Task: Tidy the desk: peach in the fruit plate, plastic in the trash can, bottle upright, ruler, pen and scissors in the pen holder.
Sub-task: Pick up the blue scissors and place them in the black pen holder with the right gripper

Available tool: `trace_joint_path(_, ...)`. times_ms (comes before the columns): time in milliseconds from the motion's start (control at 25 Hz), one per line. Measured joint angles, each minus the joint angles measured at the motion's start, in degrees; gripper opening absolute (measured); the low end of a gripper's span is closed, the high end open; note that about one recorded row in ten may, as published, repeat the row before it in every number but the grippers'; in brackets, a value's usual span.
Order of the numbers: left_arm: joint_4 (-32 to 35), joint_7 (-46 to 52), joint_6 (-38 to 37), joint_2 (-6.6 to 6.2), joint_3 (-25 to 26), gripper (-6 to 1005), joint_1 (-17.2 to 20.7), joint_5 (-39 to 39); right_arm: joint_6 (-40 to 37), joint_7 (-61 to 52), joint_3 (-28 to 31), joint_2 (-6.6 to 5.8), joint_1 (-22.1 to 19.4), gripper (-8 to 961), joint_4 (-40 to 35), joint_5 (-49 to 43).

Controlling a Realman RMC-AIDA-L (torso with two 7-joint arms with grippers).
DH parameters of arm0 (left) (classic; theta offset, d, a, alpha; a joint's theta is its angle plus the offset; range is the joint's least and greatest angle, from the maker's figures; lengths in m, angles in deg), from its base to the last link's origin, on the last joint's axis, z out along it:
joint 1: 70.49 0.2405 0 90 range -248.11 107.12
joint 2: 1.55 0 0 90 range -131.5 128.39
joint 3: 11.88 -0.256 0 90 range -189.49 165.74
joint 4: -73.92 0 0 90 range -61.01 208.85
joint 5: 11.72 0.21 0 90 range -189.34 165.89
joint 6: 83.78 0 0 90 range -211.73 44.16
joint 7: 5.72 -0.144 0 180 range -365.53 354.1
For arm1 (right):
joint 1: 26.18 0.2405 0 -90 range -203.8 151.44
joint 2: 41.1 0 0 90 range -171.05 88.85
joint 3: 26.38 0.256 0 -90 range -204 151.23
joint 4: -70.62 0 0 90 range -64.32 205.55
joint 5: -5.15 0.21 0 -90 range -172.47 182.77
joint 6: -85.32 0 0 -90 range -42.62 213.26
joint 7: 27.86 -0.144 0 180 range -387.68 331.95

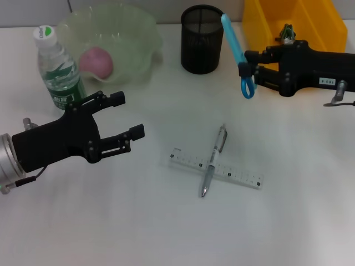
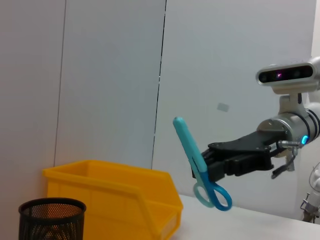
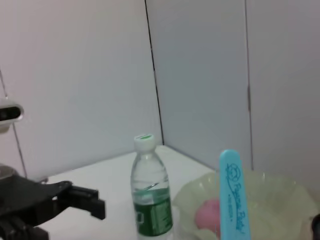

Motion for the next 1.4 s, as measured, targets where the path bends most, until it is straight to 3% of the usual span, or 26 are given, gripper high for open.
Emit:
trace_joint_path(440, -0.2, 0.3, 0.0, 0.32, 1.1, 835, -0.1, 0.0, 4.1, 8.1, 0.4, -0.04, 1.5, 256, 0.1, 2.8)
trace_joint_path(680, -0.5, 0.2, -0.2, 0.54, 1.2, 835, -0.6, 0.0, 3.1, 13.6, 0.0, 0.2, 0.4, 256, -3.6, 5.7)
trace_joint_path(960, -0.1, 0.0, 0.1, 0.36, 1.2, 834, -0.2, 0.0, 2.6, 25.5, -0.4, 0.19, -1.9, 257, -11.0, 13.4)
trace_joint_path(1400, -4.2, -8.9, 4.3, 0.86, 3.1, 834, -0.7, -0.5, 17.8, 57.0, -5.7, 0.02, 2.0, 259, -15.2, 11.0)
